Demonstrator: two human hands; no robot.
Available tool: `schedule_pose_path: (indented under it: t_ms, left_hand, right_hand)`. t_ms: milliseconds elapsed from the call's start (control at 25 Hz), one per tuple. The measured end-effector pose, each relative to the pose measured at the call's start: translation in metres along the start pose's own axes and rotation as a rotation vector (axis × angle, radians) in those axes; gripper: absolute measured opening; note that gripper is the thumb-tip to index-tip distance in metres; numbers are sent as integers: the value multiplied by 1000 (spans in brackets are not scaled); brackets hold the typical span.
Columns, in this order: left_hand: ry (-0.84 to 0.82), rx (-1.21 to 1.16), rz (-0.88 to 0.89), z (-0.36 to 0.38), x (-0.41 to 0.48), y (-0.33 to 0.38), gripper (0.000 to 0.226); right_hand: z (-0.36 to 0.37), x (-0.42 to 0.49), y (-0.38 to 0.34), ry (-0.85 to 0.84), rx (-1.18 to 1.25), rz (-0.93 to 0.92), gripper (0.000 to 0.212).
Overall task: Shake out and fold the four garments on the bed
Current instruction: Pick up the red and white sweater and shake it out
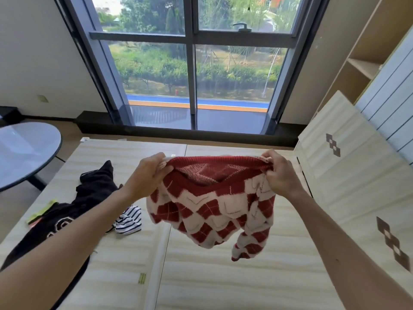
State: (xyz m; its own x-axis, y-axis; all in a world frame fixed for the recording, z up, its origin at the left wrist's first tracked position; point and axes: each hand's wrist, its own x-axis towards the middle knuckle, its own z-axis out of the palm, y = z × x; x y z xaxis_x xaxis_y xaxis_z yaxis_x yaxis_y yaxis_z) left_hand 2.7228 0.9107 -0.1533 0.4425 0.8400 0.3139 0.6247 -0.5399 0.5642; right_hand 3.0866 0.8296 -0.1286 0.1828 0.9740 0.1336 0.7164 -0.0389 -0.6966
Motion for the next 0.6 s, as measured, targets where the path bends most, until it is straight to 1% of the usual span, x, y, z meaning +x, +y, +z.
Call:
schedule_pose_path:
  t_ms: [40, 120, 240, 280, 360, 400, 440, 480, 520, 560, 600]
  left_hand:
    - [21, -61, -53, 4, -3, 5, 24]
    - [49, -153, -102, 8, -6, 16, 27]
    - [86, -207, -102, 4, -4, 29, 40]
    - [66, -233, -94, 3, -4, 33, 41]
    - [-8, -286, -75, 0, -1, 38, 40]
    - [-50, -259, -57, -3, 1, 39, 41]
    - [-83, -171, -26, -5, 2, 36, 43]
    - [-110, -44, 6, -8, 1, 32, 46]
    - [-127, 78, 28, -10, -1, 27, 48]
    - [-137, 159, 54, -12, -4, 24, 48]
    - [-149, 200, 101, -12, -6, 22, 46]
  right_hand:
    - [7, -1, 2, 57, 84, 30, 15]
    - [14, -3, 6, 161, 196, 67, 14]
    - [7, -2, 10, 328, 173, 30, 14]
    - [4, -4, 13, 356, 142, 14, 14]
    - [2, -8, 18, 344, 156, 18, 18]
    - [2, -11, 19, 353, 199, 52, 20]
    - [0, -13, 20, 402, 242, 87, 21]
    - [-6, -12, 20, 499, 269, 86, 22]
    - [-16, -11, 21, 585, 265, 47, 21]
    - [-28, -8, 22, 608, 241, -5, 20]
    - [-40, -6, 22, 557, 210, -45, 19]
